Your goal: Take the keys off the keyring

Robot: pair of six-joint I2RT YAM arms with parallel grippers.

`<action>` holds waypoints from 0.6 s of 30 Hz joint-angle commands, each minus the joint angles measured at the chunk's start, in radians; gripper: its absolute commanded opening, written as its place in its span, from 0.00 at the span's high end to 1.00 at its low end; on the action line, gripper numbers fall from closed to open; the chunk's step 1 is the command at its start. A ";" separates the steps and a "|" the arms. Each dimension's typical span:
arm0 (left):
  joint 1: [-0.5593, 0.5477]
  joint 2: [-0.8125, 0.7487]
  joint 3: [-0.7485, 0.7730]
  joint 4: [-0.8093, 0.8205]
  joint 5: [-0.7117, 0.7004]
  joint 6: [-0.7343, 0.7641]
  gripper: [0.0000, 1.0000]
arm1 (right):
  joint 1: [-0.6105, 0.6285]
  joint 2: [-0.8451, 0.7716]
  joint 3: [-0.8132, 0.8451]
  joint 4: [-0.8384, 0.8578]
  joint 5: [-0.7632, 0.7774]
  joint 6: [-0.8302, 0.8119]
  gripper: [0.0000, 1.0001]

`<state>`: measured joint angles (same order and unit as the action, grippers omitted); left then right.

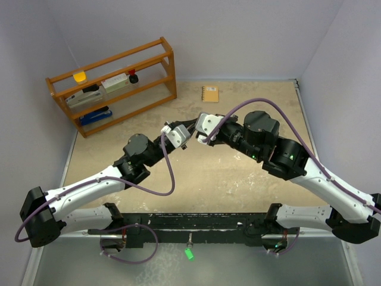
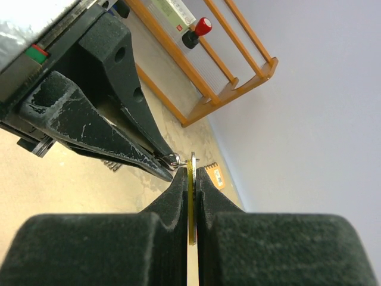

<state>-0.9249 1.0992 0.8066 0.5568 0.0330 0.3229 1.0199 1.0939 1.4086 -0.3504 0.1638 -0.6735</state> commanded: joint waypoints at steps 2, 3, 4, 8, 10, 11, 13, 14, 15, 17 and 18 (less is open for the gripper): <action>-0.002 0.003 0.011 -0.183 -0.015 0.078 0.93 | -0.003 -0.041 0.079 0.151 0.000 -0.012 1.00; -0.002 -0.004 0.000 -0.160 -0.018 0.064 0.90 | -0.003 -0.046 0.071 0.160 0.001 -0.012 1.00; -0.002 -0.009 -0.012 -0.138 -0.020 0.054 0.87 | -0.003 -0.051 0.061 0.167 0.002 -0.012 1.00; -0.002 -0.019 -0.035 -0.079 -0.035 0.026 0.83 | -0.003 -0.056 0.051 0.177 0.005 -0.011 1.00; -0.002 -0.023 -0.048 -0.048 -0.039 0.016 0.82 | -0.003 -0.057 0.052 0.174 0.009 -0.012 1.00; -0.002 -0.026 -0.056 -0.025 -0.042 0.009 0.81 | -0.003 -0.057 0.052 0.174 0.010 -0.012 1.00; -0.002 -0.033 -0.077 0.023 -0.048 -0.010 0.79 | -0.003 -0.062 0.049 0.174 0.013 -0.011 1.00; -0.002 -0.038 -0.087 0.051 -0.049 -0.022 0.77 | -0.002 -0.064 0.046 0.177 0.013 -0.011 1.00; -0.002 -0.042 -0.099 0.085 -0.047 -0.035 0.74 | -0.003 -0.066 0.042 0.181 0.013 -0.011 1.00; -0.002 -0.049 -0.118 0.142 -0.037 -0.065 0.65 | -0.003 -0.070 0.035 0.187 0.014 -0.010 1.00; -0.002 -0.053 -0.124 0.168 -0.035 -0.083 0.61 | -0.003 -0.068 0.033 0.189 0.014 -0.010 1.00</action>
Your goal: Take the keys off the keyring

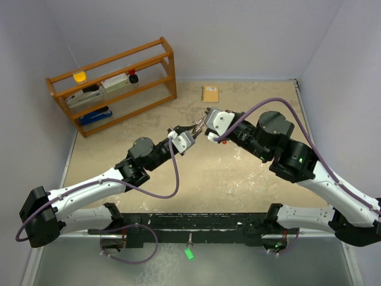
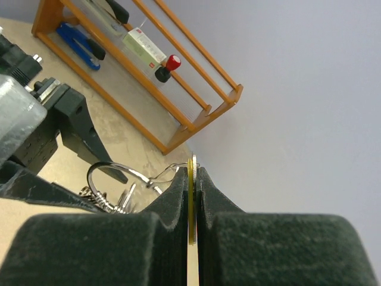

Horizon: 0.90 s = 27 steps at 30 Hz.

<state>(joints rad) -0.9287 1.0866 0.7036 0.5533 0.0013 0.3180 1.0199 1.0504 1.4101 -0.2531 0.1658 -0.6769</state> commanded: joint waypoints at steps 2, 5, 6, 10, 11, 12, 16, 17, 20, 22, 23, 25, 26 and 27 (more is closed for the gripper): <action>0.002 -0.047 -0.032 0.217 0.004 -0.105 0.52 | -0.003 -0.023 0.028 0.092 0.014 -0.005 1.00; 0.002 -0.063 -0.046 0.281 0.016 -0.149 0.41 | -0.003 -0.021 0.027 0.092 0.017 -0.003 1.00; 0.002 -0.066 -0.049 0.301 0.013 -0.162 0.39 | -0.003 -0.020 0.025 0.094 0.018 -0.003 1.00; 0.002 -0.095 -0.066 0.373 -0.010 -0.205 0.34 | -0.003 -0.021 0.023 0.094 0.018 0.001 1.00; 0.002 -0.102 -0.067 0.384 -0.017 -0.214 0.33 | -0.003 -0.022 0.020 0.095 0.018 0.002 1.00; 0.002 -0.108 -0.065 0.389 -0.017 -0.216 0.32 | -0.003 -0.023 0.019 0.096 0.019 0.004 1.00; 0.002 -0.111 -0.051 0.392 -0.002 -0.222 0.30 | -0.003 -0.024 0.012 0.101 0.015 0.008 1.00; 0.002 -0.109 -0.049 0.395 0.002 -0.223 0.30 | -0.003 -0.025 0.010 0.101 0.014 0.009 1.00; 0.002 -0.096 -0.036 0.397 0.014 -0.225 0.29 | -0.003 -0.026 0.007 0.102 0.011 0.013 1.00; 0.002 -0.083 -0.029 0.412 0.020 -0.235 0.28 | -0.003 -0.026 0.004 0.103 0.007 0.015 1.00; 0.002 -0.076 -0.026 0.423 0.024 -0.240 0.28 | -0.003 -0.025 0.004 0.103 0.006 0.014 1.00; 0.003 -0.061 -0.020 0.450 0.034 -0.259 0.27 | -0.002 -0.023 0.003 0.103 0.006 0.014 1.00; 0.002 -0.050 -0.017 0.461 0.037 -0.266 0.27 | -0.003 -0.023 0.003 0.103 0.007 0.015 1.00; 0.002 -0.045 -0.016 0.477 0.038 -0.278 0.27 | -0.003 -0.023 0.002 0.103 0.007 0.015 1.00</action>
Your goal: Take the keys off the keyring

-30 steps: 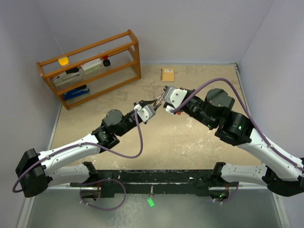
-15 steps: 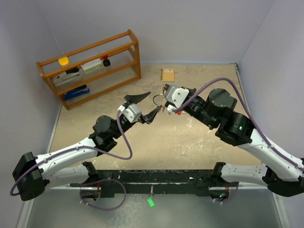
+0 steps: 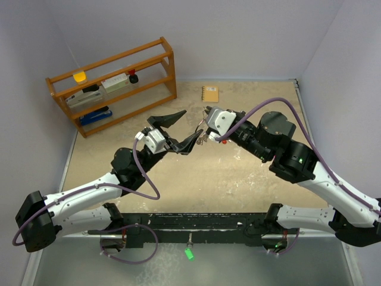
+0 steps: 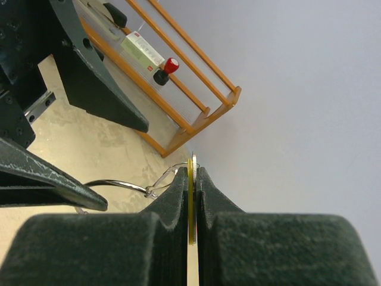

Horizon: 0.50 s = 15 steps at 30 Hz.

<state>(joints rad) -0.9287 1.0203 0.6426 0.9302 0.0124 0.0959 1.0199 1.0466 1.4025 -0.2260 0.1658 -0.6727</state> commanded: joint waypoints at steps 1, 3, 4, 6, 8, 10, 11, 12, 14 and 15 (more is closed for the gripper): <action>0.002 0.032 0.047 0.116 0.031 -0.066 0.26 | -0.002 -0.017 0.008 0.078 0.010 0.010 1.00; 0.002 0.051 0.053 0.144 0.043 -0.087 0.26 | -0.003 -0.016 0.006 0.079 0.011 0.011 1.00; 0.003 0.056 0.055 0.151 0.044 -0.096 0.26 | -0.003 -0.014 0.006 0.079 0.012 0.010 1.00; 0.001 0.067 0.054 0.178 0.046 -0.109 0.26 | -0.003 -0.011 0.005 0.080 0.014 0.010 1.00; 0.000 0.076 0.050 0.201 0.038 -0.117 0.25 | -0.003 -0.007 0.004 0.079 0.018 0.009 1.00; -0.001 0.082 0.044 0.221 0.022 -0.123 0.26 | -0.003 -0.004 0.003 0.080 0.018 0.010 1.00; 0.000 0.085 0.041 0.232 0.016 -0.124 0.28 | -0.003 -0.002 0.002 0.080 0.019 0.009 1.00; 0.000 0.088 0.038 0.245 0.009 -0.126 0.30 | -0.003 -0.002 0.003 0.080 0.018 0.010 1.00; -0.002 0.093 0.030 0.277 -0.004 -0.131 0.34 | -0.003 0.000 -0.001 0.083 0.017 0.011 1.00; -0.002 0.097 0.028 0.289 -0.009 -0.136 0.38 | -0.003 0.000 -0.003 0.086 0.017 0.012 1.00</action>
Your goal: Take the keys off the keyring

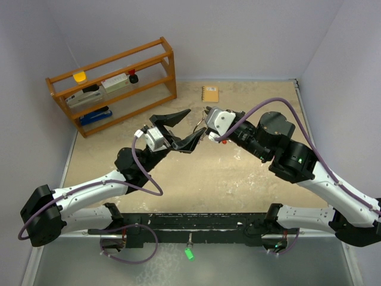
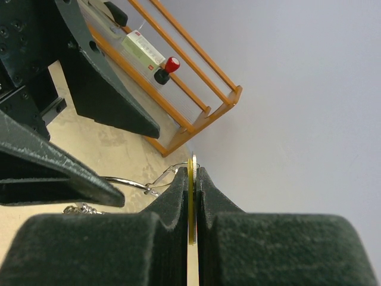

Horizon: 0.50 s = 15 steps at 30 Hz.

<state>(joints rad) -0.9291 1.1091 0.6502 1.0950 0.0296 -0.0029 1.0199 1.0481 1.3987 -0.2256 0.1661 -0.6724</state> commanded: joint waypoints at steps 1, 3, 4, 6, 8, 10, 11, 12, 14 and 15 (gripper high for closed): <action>-0.002 0.012 0.020 0.136 -0.031 -0.040 0.41 | -0.003 -0.002 -0.002 0.088 0.018 0.011 1.00; -0.002 0.026 0.023 0.150 -0.036 -0.046 0.46 | -0.003 -0.001 -0.004 0.090 0.018 0.011 1.00; -0.003 0.035 0.025 0.156 -0.036 -0.049 0.50 | -0.002 -0.001 -0.005 0.091 0.018 0.011 1.00; -0.005 0.048 0.027 0.163 -0.036 -0.054 0.53 | -0.003 0.001 -0.004 0.091 0.018 0.010 1.00; -0.008 0.058 0.031 0.168 -0.039 -0.060 0.55 | -0.003 0.002 -0.004 0.091 0.020 0.009 1.00; -0.012 0.065 0.037 0.168 -0.040 -0.066 0.55 | -0.003 0.004 -0.004 0.092 0.022 0.009 1.00; -0.014 0.068 0.040 0.166 -0.040 -0.069 0.55 | -0.003 0.006 -0.004 0.094 0.023 0.007 1.00; -0.017 0.069 0.044 0.160 -0.041 -0.073 0.55 | -0.003 0.007 -0.006 0.095 0.023 0.008 1.00; -0.020 0.075 0.048 0.156 -0.044 -0.074 0.53 | -0.003 0.007 -0.010 0.099 0.023 0.008 1.00; -0.024 0.077 0.046 0.159 -0.049 -0.073 0.52 | -0.003 0.008 -0.010 0.100 0.023 0.008 1.00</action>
<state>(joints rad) -0.9394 1.1824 0.6506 1.2026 -0.0055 -0.0475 1.0199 1.0615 1.3846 -0.2150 0.1669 -0.6727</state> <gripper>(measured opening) 0.464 0.024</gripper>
